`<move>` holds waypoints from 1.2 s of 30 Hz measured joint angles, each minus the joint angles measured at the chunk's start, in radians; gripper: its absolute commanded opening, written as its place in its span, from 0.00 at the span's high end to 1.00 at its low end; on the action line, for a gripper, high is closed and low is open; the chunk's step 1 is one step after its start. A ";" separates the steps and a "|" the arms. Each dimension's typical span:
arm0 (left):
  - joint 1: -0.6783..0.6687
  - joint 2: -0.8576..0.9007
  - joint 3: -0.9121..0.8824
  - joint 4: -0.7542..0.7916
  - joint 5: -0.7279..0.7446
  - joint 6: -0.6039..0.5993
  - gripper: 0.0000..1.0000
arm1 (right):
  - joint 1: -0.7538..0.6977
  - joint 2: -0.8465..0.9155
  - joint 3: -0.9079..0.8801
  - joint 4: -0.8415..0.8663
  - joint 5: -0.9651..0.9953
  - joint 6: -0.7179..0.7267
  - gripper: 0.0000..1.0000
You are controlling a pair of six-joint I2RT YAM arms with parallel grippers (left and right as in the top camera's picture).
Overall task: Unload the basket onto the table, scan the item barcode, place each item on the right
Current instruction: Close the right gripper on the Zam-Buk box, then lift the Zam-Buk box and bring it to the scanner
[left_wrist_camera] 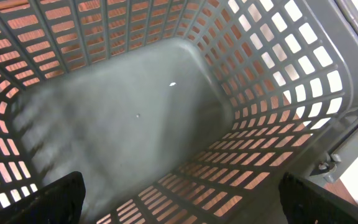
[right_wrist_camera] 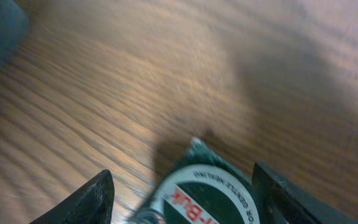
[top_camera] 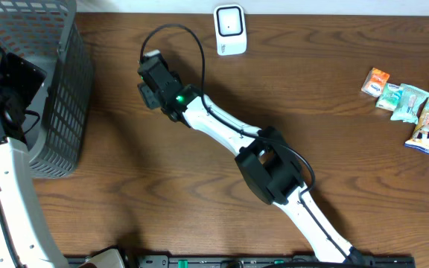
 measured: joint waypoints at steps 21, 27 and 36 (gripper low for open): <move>0.000 0.000 0.000 0.000 0.000 0.000 0.02 | -0.014 -0.039 0.017 -0.523 0.207 0.072 0.33; 0.000 0.000 0.000 0.000 0.000 0.000 0.02 | -0.092 -0.071 0.010 -0.766 0.224 0.096 0.33; 0.000 0.000 0.000 0.000 0.000 0.000 0.02 | -0.229 -0.159 0.001 -0.750 0.137 -0.040 0.17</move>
